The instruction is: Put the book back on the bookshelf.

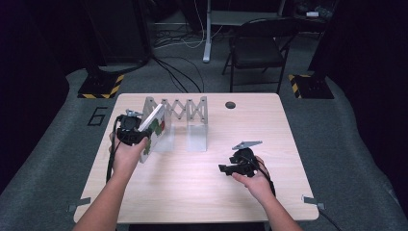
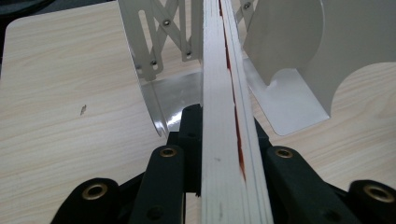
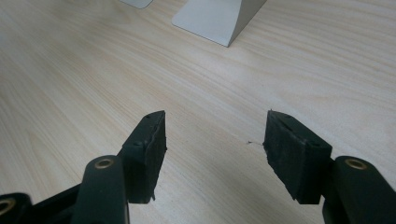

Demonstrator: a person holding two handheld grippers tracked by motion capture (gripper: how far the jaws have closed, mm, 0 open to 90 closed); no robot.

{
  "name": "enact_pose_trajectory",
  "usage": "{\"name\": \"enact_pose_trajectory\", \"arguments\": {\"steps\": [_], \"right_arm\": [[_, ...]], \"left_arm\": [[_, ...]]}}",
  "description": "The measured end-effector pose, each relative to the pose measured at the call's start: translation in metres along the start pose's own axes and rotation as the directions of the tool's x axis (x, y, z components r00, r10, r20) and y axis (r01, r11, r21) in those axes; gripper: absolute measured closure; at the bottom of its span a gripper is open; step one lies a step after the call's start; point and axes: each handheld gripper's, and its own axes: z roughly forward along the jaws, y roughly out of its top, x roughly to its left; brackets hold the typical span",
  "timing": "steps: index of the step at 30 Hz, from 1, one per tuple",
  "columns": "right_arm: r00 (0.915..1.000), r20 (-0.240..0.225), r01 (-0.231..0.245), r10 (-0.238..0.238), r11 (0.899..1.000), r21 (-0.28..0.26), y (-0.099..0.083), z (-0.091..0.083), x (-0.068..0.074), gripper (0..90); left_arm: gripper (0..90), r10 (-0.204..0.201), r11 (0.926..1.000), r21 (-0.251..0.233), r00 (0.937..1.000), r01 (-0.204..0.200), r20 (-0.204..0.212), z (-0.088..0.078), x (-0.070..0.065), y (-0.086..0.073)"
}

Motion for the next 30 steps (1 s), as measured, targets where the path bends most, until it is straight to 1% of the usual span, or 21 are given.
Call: {"name": "enact_pose_trajectory", "arguments": {"steps": [3, 4, 7, 8, 9, 10, 12, 13, 14, 16, 17, 19, 23, 25, 26, 27, 28, 30], "right_arm": [[1.0, -0.001, -0.001, 0.001, 1.0, -0.004, 0.0, 0.001, 0.0, 38.8], [1.0, -0.001, -0.001, 0.001, 1.0, 0.002, 0.0, 0.0, 0.0, 38.8], [1.0, 0.002, 0.004, -0.004, 1.0, -0.001, 0.0, 0.0, -0.001, 38.8], [1.0, 0.0, 0.0, 0.0, 1.0, -0.001, 0.0, 0.001, -0.001, 38.8], [1.0, 0.0, 0.001, -0.001, 1.0, -0.001, 0.0, 0.001, -0.001, 38.8], [0.9998, 0.0, -0.017, 0.017, 1.0, 0.011, -0.001, 0.0, 0.001, 38.8], [0.9994, -0.002, -0.034, 0.034, 0.999, 0.018, -0.001, 0.0, 0.002, 38.8], [0.9999, -0.004, -0.011, 0.011, 1.0, 0.007, -0.001, 0.001, 0.001, 38.8], [1.0, -0.002, -0.006, 0.006, 1.0, 0.007, -0.001, 0.001, 0.001, 38.8], [0.9999, -0.005, -0.011, 0.012, 1.0, 0.008, -0.001, 0.001, 0.001, 38.8], [0.9996, -0.005, -0.026, 0.026, 1.0, 0.016, -0.001, 0.0, 0.002, 38.8], [0.9999, -0.005, -0.016, 0.016, 1.0, 0.009, -0.001, 0.001, 0.0, 38.8], [0.9999, -0.004, -0.015, 0.015, 1.0, 0.011, -0.001, 0.001, 0.0, 38.8], [0.9999, -0.003, -0.012, 0.012, 1.0, 0.0, -0.001, 0.001, -0.001, 38.8], [1.0, -0.003, -0.005, 0.005, 1.0, 0.004, -0.001, 0.001, -0.001, 38.8], [0.9999, -0.003, -0.012, 0.012, 1.0, 0.01, -0.001, 0.0, -0.001, 38.8], [0.9999, -0.002, -0.012, 0.012, 1.0, 0.01, -0.001, 0.0, -0.001, 38.8], [0.9999, -0.005, -0.014, 0.014, 1.0, 0.01, -0.001, 0.0, -0.001, 38.8]], "left_arm": [[75.9, -0.005, 1.0, -0.005, 1.0, 0.005, -0.004, 0.005, 0.001, -0.002], [75.9, -0.003, 1.0, 0.003, 1.0, 0.003, -0.004, 0.007, 0.002, -0.003], [75.9, -0.003, 1.0, 0.005, 0.9999, 0.003, -0.01, 0.011, 0.001, -0.005], [75.9, -0.016, 0.9999, -0.004, 0.9998, 0.016, -0.014, 0.013, 0.0, -0.007], [75.9, -0.013, 0.9999, -0.002, 0.9998, 0.013, -0.016, 0.014, 0.001, -0.008], [75.9, -0.01, 1.0, -0.002, 0.9998, 0.01, -0.018, 0.016, 0.001, -0.009], [75.9, -0.012, 0.9999, 0.002, 0.9997, 0.012, -0.021, 0.019, 0.001, -0.01], [75.9, -0.017, 0.9999, -0.001, 0.9996, 0.017, -0.024, 0.021, 0.0, -0.011], [75.9, -0.014, 0.9999, 0.002, 0.9996, 0.014, -0.026, 0.023, 0.0, -0.012], [75.9, -0.023, 0.9997, 0.001, 0.9995, 0.023, -0.021, 0.027, -0.001, -0.014], [75.9, -0.018, 0.9998, 0.01, 0.9996, 0.018, -0.022, 0.029, -0.001, -0.015], [75.9, -0.003, 0.9997, 0.026, 0.9996, 0.004, -0.027, 0.032, -0.002, -0.015], [75.9, -0.007, 0.9996, 0.027, 0.9997, 0.008, -0.024, 0.037, -0.004, -0.016], [75.9, -0.004, 0.9996, 0.029, 0.9997, 0.005, -0.026, 0.039, -0.004, -0.018], [75.9, -0.005, 0.999, 0.044, 0.9996, 0.006, -0.029, 0.039, -0.004, -0.018], [75.9, -0.002, 0.9992, 0.039, 0.9993, 0.004, -0.038, 0.041, -0.005, -0.019], [75.9, 0.0, 0.9989, 0.046, 0.9993, 0.002, -0.039, 0.041, -0.005, -0.019], [75.9, -0.007, 0.9992, 0.04, 0.9991, 0.009, -0.041, 0.042, -0.004, -0.019]]}}
